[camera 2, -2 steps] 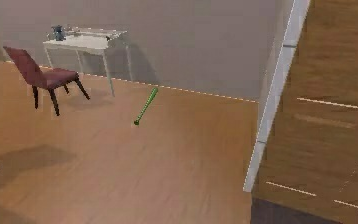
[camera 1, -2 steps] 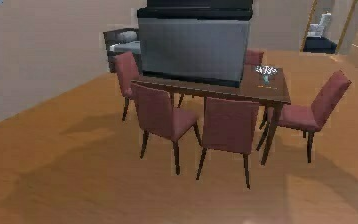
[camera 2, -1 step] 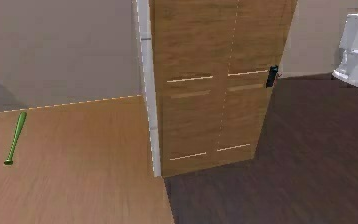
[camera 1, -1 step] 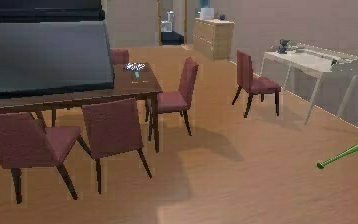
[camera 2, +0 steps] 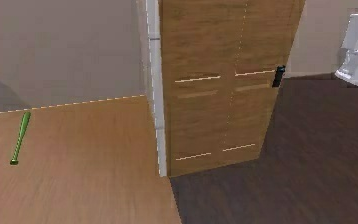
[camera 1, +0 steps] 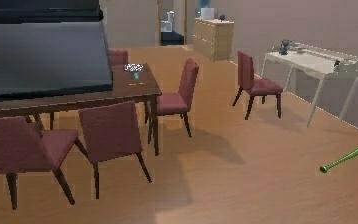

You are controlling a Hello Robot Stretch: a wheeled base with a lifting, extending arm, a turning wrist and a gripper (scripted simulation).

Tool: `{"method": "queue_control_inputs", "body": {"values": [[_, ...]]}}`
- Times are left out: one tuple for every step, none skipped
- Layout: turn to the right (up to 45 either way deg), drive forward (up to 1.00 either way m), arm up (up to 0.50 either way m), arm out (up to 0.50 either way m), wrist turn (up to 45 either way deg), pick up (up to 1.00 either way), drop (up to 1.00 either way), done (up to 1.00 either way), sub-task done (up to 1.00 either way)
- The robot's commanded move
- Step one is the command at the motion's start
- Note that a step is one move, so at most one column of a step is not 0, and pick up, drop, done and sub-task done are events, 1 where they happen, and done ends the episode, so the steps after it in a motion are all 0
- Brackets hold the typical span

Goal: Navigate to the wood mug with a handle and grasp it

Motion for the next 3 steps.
{"method": "queue_control_inputs", "body": {"values": [[-36.0, 0.00, 0.00, 0.00, 0.0, 0.00, 0.00, 0.00, 0.00], [0.0, 0.55, 0.00, 0.00, 0.0, 0.00, 0.00, 0.00, 0.00], [-45.0, 0.00, 0.00, 0.00, 0.0, 0.00, 0.00, 0.00, 0.00]]}}
